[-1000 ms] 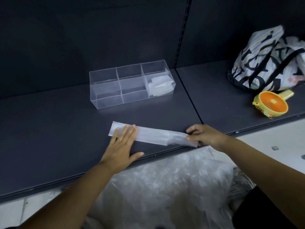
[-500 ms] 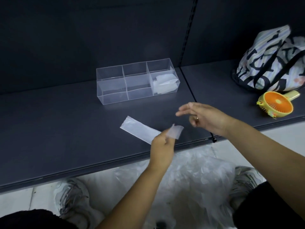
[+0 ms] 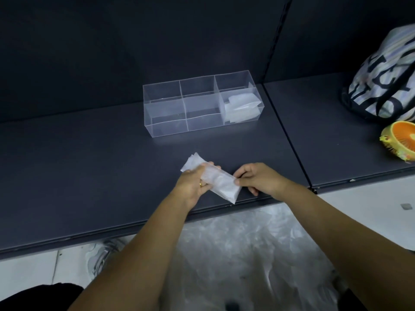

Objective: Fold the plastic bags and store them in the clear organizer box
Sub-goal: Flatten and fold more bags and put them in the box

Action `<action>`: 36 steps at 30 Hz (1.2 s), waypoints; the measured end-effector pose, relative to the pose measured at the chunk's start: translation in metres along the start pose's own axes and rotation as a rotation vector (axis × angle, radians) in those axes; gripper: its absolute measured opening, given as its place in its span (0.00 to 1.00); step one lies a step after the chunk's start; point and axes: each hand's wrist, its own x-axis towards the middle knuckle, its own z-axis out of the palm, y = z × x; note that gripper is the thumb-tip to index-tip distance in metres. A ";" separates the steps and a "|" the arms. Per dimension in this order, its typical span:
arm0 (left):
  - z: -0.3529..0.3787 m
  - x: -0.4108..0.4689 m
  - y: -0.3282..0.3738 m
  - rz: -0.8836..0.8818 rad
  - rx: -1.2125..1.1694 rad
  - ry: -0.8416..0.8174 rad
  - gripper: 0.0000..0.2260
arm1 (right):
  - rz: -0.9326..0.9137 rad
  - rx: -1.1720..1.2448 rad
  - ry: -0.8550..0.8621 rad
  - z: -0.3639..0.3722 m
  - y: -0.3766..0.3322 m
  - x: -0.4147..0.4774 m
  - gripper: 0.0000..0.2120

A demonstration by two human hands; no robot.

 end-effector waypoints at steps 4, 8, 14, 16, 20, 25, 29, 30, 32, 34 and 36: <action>-0.014 0.015 0.016 0.049 0.105 0.108 0.07 | 0.023 -0.009 0.082 0.005 0.001 0.005 0.03; -0.024 0.021 0.029 0.352 0.280 0.413 0.08 | 0.031 -0.015 0.105 0.007 0.000 0.006 0.04; -0.009 -0.025 -0.031 0.862 1.217 0.017 0.25 | 0.068 -0.017 0.122 0.008 -0.005 -0.001 0.03; -0.008 -0.029 -0.057 0.810 1.420 -0.140 0.36 | 0.119 0.021 0.124 0.009 -0.008 -0.005 0.02; -0.007 -0.032 -0.066 0.901 1.430 -0.050 0.30 | 0.244 0.310 0.094 0.011 -0.017 -0.019 0.04; 0.001 -0.045 -0.051 0.856 1.164 0.047 0.12 | 0.069 0.083 0.154 -0.002 -0.030 -0.033 0.07; -0.002 -0.033 -0.031 0.591 0.953 0.028 0.13 | -0.077 -0.020 0.010 -0.002 -0.030 -0.029 0.21; -0.001 -0.029 -0.025 0.546 0.918 0.024 0.13 | -0.074 0.006 -0.024 0.004 -0.028 -0.026 0.20; 0.001 -0.022 -0.017 0.459 0.857 0.025 0.14 | -0.061 0.042 0.022 0.017 -0.023 -0.019 0.15; 0.003 -0.016 -0.010 0.361 0.760 0.032 0.14 | -0.056 0.081 0.132 0.028 -0.018 -0.010 0.09; 0.003 -0.011 -0.005 0.278 0.662 0.033 0.15 | -0.049 0.107 0.238 0.035 -0.015 -0.002 0.05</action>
